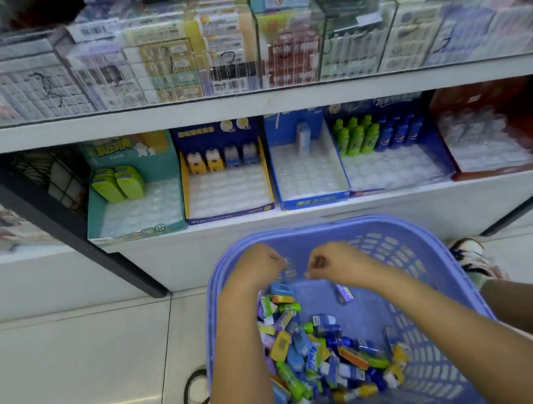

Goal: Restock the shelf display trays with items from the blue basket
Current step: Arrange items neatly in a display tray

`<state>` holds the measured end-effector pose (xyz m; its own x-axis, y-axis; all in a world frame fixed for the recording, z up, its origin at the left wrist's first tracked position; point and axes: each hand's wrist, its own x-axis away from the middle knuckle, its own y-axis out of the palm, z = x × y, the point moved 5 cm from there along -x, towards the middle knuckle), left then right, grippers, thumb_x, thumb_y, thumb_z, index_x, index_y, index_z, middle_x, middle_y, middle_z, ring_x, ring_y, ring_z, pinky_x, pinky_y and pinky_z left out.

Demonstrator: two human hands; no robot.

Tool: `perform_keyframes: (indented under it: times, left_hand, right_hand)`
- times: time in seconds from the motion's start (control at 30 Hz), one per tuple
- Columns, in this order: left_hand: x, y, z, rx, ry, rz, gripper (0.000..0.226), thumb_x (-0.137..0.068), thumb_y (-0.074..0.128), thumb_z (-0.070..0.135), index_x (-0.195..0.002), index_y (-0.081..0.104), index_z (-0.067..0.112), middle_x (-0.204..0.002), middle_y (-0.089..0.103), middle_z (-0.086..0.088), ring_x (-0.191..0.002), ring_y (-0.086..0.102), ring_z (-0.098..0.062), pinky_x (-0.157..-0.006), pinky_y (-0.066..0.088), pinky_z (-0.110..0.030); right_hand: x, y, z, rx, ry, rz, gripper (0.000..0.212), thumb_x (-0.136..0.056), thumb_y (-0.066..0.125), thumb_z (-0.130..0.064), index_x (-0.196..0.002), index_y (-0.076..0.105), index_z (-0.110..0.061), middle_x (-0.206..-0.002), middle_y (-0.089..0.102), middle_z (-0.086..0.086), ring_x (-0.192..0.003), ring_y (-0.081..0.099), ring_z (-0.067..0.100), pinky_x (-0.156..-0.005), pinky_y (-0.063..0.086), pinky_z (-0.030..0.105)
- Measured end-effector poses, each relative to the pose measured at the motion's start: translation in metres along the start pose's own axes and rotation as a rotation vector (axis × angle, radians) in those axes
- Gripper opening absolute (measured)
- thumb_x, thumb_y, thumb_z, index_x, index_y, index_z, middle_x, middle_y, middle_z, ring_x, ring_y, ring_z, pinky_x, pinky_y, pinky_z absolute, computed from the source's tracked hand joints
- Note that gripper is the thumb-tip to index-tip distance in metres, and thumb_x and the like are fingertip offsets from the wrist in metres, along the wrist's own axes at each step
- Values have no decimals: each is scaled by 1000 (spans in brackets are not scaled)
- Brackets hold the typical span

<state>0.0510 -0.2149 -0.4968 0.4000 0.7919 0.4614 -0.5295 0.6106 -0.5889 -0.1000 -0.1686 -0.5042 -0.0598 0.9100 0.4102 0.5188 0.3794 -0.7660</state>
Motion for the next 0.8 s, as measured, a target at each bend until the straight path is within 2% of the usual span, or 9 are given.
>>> perform_keyframes:
  times: [0.1, 0.13, 0.2, 0.3, 0.37, 0.57, 0.63, 0.73, 0.8]
  left_hand:
    - [-15, 55, -31, -123, -109, -89, 19, -87, 51, 6, -89, 69, 0, -97, 67, -18, -93, 63, -26, -84, 49, -35]
    - [-16, 71, -41, -177, -139, -106, 24, -88, 50, 7, -101, 69, -1, -110, 66, -18, -105, 62, -27, -90, 47, -33]
    - [-15, 99, -61, -289, -178, -142, 29, -89, 52, 8, -114, 64, 1, -123, 61, -17, -116, 56, -28, -94, 42, -31]
    - [-15, 124, -84, -360, -264, -156, 29, -90, 54, 12, -116, 59, -1, -124, 59, -19, -117, 54, -31, -95, 42, -36]
    - [-18, 128, -91, -351, -307, -97, 28, -91, 53, 14, -115, 60, 2, -122, 61, -17, -116, 56, -30, -96, 44, -38]
    - [-26, 131, -99, -441, -404, 25, 24, -94, 50, 18, -111, 64, 7, -116, 65, -13, -111, 60, -29, -89, 48, -38]
    - [-28, 131, -101, -422, -414, 19, 26, -93, 53, 21, -111, 63, 6, -116, 65, -15, -112, 59, -31, -90, 48, -39]
    - [-31, 126, -99, -316, -419, -18, 27, -88, 58, 17, -106, 62, -3, -113, 63, -22, -107, 59, -34, -87, 48, -42]
    - [-33, 118, -95, -236, -393, -51, 18, -84, 63, 15, -82, 62, -4, -99, 64, -24, -97, 62, -34, -77, 49, -40]
  right_hand:
    - [-3, 69, 45, -51, 178, -182, 39, -82, 70, -27, -117, 61, -13, -114, 66, 7, -102, 61, 19, -75, 41, 20]
    - [-5, 88, 55, -67, 211, -214, 43, -82, 69, -26, -122, 58, -13, -119, 64, 7, -107, 60, 19, -79, 42, 21]
    - [-11, 119, 65, -97, 260, -247, 43, -84, 65, -25, -125, 56, -13, -125, 61, 6, -113, 57, 20, -87, 42, 22]
    - [-22, 147, 70, -156, 327, -238, 31, -86, 60, -23, -113, 65, -9, -118, 65, 11, -111, 59, 24, -85, 45, 26]
    - [-31, 160, 70, -233, 372, -201, 28, -83, 62, -24, -106, 69, -8, -113, 67, 13, -107, 61, 25, -82, 47, 28]
    - [-47, 180, 75, -403, 489, -96, 42, -79, 69, -27, -114, 61, -5, -119, 63, 13, -111, 59, 25, -86, 45, 30]
    - [-51, 182, 79, -448, 526, -146, 35, -79, 69, -23, -108, 63, -5, -113, 64, 14, -101, 60, 20, -83, 46, 29]
    - [-52, 175, 84, -613, 589, -217, 14, -78, 67, -11, -85, 57, -5, -79, 57, 14, -70, 53, 19, -57, 42, 27]
    - [-45, 160, 83, -830, 603, -231, 11, -82, 66, -8, -82, 55, -6, -66, 51, 10, -57, 49, 19, -52, 40, 26]
